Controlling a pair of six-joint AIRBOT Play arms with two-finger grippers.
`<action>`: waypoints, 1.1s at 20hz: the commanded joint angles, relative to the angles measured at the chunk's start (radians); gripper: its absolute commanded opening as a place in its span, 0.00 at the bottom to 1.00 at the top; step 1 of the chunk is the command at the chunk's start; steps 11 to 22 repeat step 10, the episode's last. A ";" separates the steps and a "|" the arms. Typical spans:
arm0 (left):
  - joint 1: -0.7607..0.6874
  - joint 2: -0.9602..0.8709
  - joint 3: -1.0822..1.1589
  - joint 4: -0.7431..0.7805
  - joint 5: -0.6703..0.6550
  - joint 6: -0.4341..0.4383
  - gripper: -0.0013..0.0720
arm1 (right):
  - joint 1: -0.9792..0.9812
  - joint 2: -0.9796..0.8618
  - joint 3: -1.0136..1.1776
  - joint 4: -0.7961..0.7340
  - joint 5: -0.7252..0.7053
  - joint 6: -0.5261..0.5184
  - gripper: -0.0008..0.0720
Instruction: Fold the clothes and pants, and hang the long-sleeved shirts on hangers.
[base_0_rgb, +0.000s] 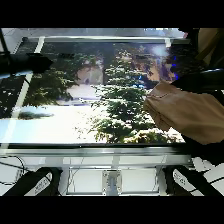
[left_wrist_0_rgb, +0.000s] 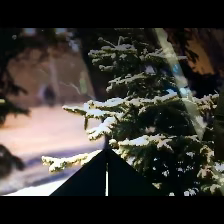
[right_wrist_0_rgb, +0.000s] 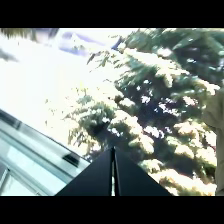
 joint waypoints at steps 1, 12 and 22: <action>0.000 0.050 0.000 0.000 -0.059 -0.003 0.03 | 0.204 0.001 0.001 -0.102 -0.031 -0.009 0.06; 0.000 0.045 0.000 0.001 -0.097 -0.003 0.03 | 0.235 0.001 0.001 -0.097 -0.033 -0.009 0.06; 0.000 0.045 0.000 0.001 -0.097 -0.003 0.03 | 0.235 0.001 0.001 -0.097 -0.033 -0.009 0.06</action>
